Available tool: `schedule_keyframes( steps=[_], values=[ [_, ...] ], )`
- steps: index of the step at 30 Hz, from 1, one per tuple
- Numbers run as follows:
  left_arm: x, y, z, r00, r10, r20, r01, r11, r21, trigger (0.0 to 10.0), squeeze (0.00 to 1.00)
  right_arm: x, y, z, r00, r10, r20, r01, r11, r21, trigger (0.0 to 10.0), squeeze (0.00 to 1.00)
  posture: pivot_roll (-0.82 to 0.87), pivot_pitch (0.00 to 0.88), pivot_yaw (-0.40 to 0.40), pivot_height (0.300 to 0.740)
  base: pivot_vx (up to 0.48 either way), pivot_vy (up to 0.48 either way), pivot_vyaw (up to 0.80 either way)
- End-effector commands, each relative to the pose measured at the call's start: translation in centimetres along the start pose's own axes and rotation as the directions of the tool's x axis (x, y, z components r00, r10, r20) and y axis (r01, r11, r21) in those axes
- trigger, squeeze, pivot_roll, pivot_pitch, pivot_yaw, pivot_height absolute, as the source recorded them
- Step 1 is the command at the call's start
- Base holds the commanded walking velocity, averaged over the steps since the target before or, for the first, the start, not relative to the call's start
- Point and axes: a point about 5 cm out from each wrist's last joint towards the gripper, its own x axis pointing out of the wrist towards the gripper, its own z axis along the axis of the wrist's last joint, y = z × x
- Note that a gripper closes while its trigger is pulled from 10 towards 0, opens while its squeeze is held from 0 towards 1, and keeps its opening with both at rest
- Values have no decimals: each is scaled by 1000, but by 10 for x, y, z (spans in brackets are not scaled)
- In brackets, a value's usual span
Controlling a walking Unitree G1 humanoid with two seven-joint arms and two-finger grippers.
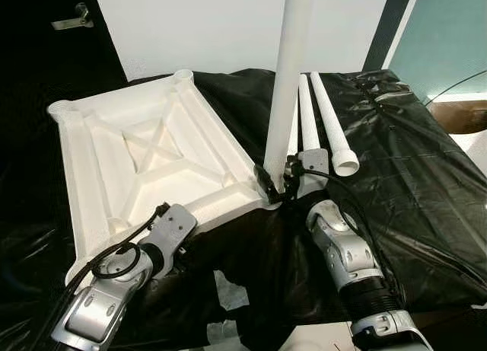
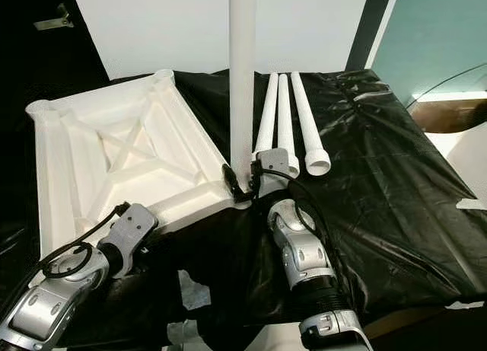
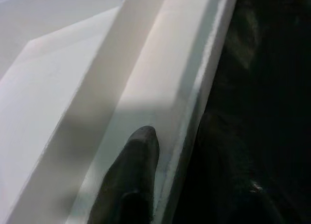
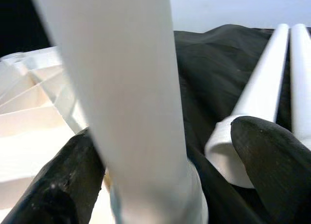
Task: Building children table
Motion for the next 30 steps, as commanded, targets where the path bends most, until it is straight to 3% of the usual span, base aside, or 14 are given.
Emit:
schedule_keyframes(
  steps=[1,3,8,13,15,16,18,19,21,26,28,30],
  values=[
    [-4,16,-13,983,162,-82,-163,987,-2,0,0,-5,-9,-3,999,-42,-15,42,999,12,10000,0,130,40,4,740,0,0,0],
    [-2,15,-10,966,239,-93,-246,967,-71,0,0,-5,-8,-2,999,-42,-15,42,999,13,10000,0,129,39,3,740,0,0,0],
    [-1,10,-9,946,306,-104,-317,941,-118,0,0,-5,-8,-2,999,-42,-18,43,999,14,10000,0,129,40,1,740,0,0,0],
    [-1,5,-10,935,335,-116,-349,928,-131,0,0,-5,-8,-2,999,-43,-20,44,999,14,10000,0,134,40,-1,740,0,0,0],
    [-1,3,-17,901,404,-157,-424,898,-121,0,0,-4,-7,-3,999,-42,-25,42,999,17,10000,0,142,41,-8,740,0,0,0],
    [-1,3,-17,901,404,-157,-424,898,-121,0,0,-4,-7,-3,999,-42,-25,42,999,17,10000,0,142,41,-8,740,0,0,0],
    [-5,10,-21,854,486,-188,-511,850,-124,0,0,-3,-6,-3,999,-37,-29,37,999,21,10000,0,150,44,-15,740,0,0,0],
    [-5,10,-21,854,486,-188,-511,850,-124,0,0,-3,-6,-3,999,-37,-29,37,999,21,10000,0,150,44,-15,740,0,0,0],
    [-11,19,-23,819,539,-199,-566,815,-123,0,0,-2,-4,-3,999,-29,-33,30,999,25,10000,0,153,48,-19,740,0,0,0],
    [-17,27,-26,804,555,-212,-585,802,-120,0,0,-1,-2,-2,1000,2,-31,-2,1000,21,10000,0,157,50,-23,740,0,0,0],
    [-28,39,-34,767,594,-243,-630,769,-109,0,0,-1,4,5,995,94,14,-95,993,72,10000,0,162,58,-28,740,0,0,0],
    [-36,45,-38,750,608,-261,-648,754,-109,0,0,-1,8,10,987,155,39,-157,985,69,10000,0,165,62,-30,740,0,0,0]
  ],
)
